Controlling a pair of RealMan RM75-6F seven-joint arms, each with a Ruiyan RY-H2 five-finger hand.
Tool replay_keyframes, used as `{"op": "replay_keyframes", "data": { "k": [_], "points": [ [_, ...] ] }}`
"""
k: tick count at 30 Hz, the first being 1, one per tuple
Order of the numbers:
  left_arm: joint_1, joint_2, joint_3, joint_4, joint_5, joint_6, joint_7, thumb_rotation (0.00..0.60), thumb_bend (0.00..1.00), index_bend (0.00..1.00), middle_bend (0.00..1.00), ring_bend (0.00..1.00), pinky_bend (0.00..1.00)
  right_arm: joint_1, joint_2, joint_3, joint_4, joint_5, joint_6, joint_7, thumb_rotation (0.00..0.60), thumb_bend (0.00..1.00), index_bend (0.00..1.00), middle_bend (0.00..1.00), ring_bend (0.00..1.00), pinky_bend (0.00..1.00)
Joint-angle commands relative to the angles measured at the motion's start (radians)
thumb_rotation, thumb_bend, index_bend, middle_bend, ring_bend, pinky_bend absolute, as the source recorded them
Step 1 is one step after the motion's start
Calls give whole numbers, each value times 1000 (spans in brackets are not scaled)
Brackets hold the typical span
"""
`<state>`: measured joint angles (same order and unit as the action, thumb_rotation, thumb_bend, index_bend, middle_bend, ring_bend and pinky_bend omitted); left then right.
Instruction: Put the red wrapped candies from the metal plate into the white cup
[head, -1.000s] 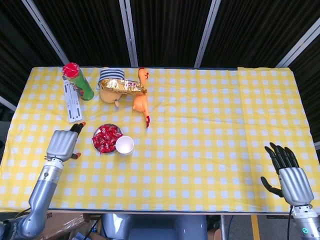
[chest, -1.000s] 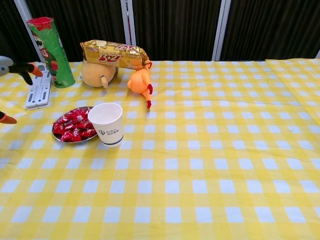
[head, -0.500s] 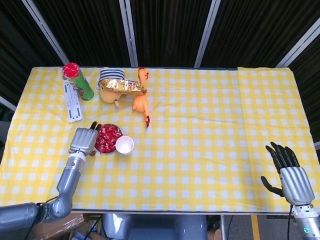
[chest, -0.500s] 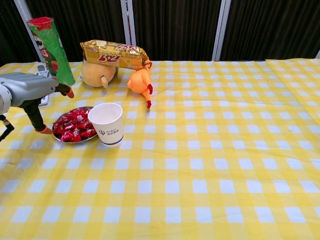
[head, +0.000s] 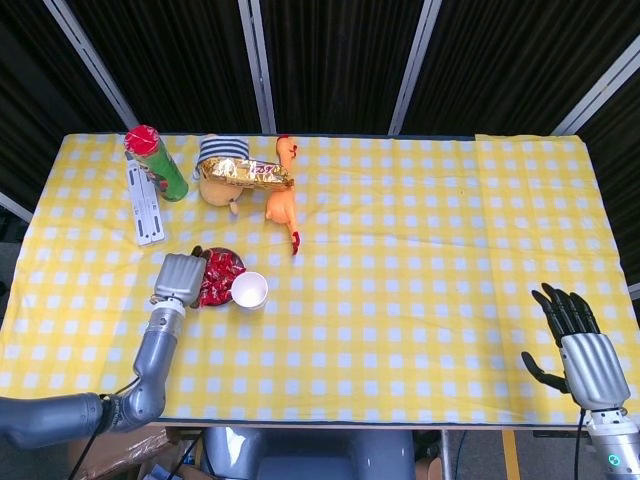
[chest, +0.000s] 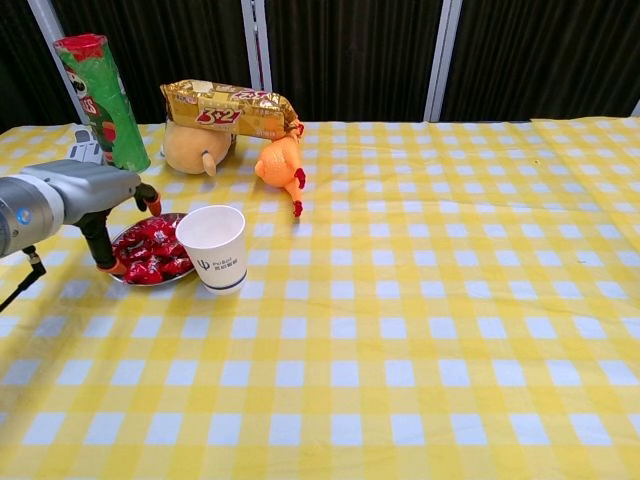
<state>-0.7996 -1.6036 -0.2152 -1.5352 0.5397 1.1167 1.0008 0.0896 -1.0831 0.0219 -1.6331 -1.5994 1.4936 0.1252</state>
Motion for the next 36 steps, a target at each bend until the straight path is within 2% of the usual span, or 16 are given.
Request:
{"op": "replay_keyframes", "data": {
  "k": [1,13,20,28,36],
  "points": [
    [-14,-15,8,17,-3,-5,-4,600,240,213,171,889,910,-1,0,1,0,1,1,1,600,386,0,0,0,0],
    [-39,-51,29,66,-40,-4,-4,600,240,209,176,890,911,1,3,0,-4,4,-6,8,600,386,0,0,0,0],
    [-45,-66,40,87,-34,0,-10,600,304,286,302,900,928,0,3,-1,-5,3,-5,9,600,385,0,0,0,0],
    [-52,-101,46,142,-24,-5,-30,600,400,360,369,908,935,0,2,1,-6,5,-3,8,600,386,0,0,0,0],
    [-50,-113,49,171,16,0,-58,600,454,492,553,914,937,-1,0,1,-4,3,0,12,600,386,0,0,0,0]
  ]
}}
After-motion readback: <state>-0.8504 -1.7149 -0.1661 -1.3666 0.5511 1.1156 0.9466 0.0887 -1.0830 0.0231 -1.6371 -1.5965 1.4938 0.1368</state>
